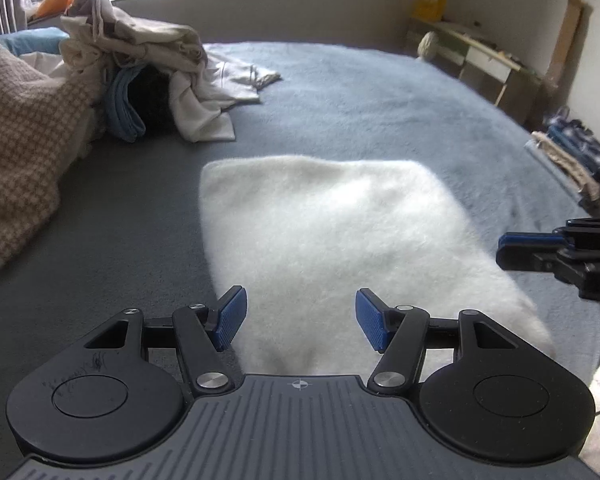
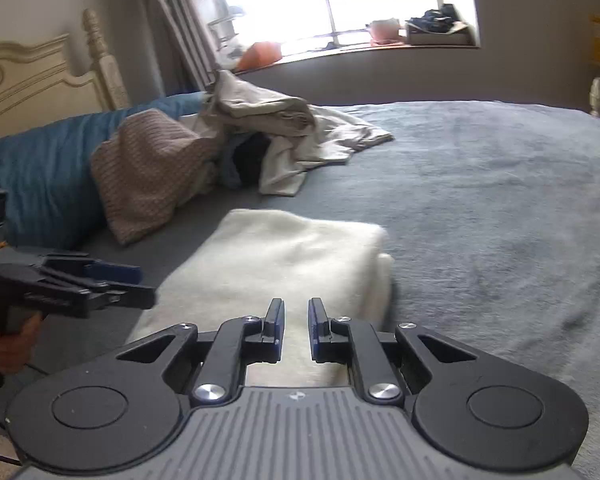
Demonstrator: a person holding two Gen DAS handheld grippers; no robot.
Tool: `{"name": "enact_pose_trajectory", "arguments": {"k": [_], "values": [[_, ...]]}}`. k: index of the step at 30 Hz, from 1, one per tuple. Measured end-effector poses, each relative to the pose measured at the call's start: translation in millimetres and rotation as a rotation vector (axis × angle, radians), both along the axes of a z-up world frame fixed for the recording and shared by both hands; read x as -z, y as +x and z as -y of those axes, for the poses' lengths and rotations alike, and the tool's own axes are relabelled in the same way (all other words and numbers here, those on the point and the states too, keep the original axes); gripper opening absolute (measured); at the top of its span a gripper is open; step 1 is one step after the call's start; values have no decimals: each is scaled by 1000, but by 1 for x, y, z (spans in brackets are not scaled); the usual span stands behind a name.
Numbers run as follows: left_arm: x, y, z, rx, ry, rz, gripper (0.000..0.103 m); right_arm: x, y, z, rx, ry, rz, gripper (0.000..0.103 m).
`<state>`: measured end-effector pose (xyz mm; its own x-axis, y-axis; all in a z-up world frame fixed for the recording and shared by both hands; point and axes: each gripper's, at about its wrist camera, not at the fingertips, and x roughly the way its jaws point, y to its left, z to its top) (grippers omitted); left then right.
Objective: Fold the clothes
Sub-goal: 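Bring both open grippers to the edge of the folded cream sweater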
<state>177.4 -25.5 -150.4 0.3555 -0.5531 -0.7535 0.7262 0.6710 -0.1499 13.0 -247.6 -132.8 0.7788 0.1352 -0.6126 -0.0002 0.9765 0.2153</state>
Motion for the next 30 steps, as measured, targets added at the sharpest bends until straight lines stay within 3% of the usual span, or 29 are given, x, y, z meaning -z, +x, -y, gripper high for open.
{"name": "enact_pose_trajectory", "arguments": {"k": [2, 6, 15, 21, 30], "values": [[10, 2, 8, -20, 49, -25, 61, 7, 6, -17, -62, -50, -26, 13], [11, -7, 15, -6, 99, 31, 64, 31, 1, -30, -82, -186, -122, 12], [7, -6, 21, -15, 144, 21, 64, 13, -2, -18, -1, -107, -80, 12], [5, -8, 25, -10, 168, 34, 64, 36, 14, -20, 35, -93, -122, 12], [5, -9, 30, -4, 191, 46, 64, 43, 10, -11, 67, -24, -104, 12]]}}
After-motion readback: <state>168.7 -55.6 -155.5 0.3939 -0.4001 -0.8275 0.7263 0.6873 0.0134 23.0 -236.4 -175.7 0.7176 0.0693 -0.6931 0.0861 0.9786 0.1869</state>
